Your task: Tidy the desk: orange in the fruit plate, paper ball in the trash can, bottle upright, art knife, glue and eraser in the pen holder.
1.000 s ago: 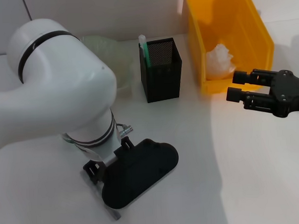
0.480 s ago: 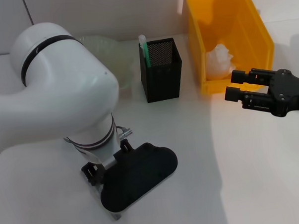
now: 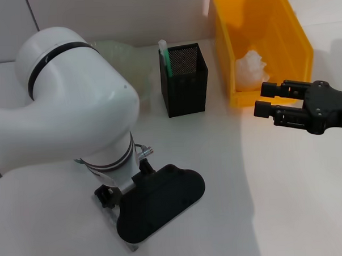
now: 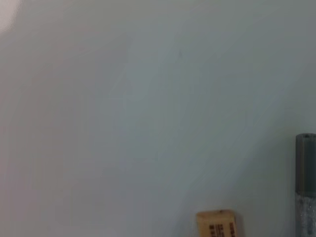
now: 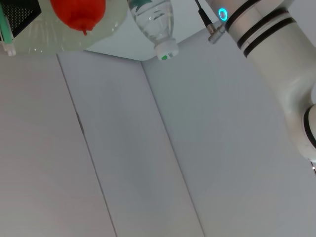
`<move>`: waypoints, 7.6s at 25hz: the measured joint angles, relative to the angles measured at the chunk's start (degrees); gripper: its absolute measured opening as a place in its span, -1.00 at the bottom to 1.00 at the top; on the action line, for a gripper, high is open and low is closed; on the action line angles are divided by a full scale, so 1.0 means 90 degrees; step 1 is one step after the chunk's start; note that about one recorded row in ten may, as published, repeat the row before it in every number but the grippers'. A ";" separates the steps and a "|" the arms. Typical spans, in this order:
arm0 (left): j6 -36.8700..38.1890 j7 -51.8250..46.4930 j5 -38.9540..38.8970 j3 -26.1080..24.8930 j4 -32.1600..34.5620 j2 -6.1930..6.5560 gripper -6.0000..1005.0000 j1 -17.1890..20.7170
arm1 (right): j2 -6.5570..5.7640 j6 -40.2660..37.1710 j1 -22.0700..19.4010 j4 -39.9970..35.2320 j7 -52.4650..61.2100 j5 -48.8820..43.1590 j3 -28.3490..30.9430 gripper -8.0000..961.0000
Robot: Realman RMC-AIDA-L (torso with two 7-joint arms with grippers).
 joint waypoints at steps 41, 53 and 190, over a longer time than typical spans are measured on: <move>0.0045 0.0009 -0.0055 0.0197 0.0108 0.0000 -0.43 0.0032 | 0.0005 -0.0011 0.0141 0.0054 -0.0019 -0.0094 0.0001 0.31; 0.0037 -0.0130 -0.0307 -0.0104 0.0337 0.0000 -0.45 0.0106 | 0.0005 -0.0017 0.0107 0.0051 -0.0019 -0.0027 0.0091 0.31; -0.1303 -0.1052 -0.7976 -0.4668 -0.2486 0.0028 -0.33 0.1116 | -0.0928 -0.1603 0.0333 -0.0063 0.1132 -0.0134 0.1719 0.30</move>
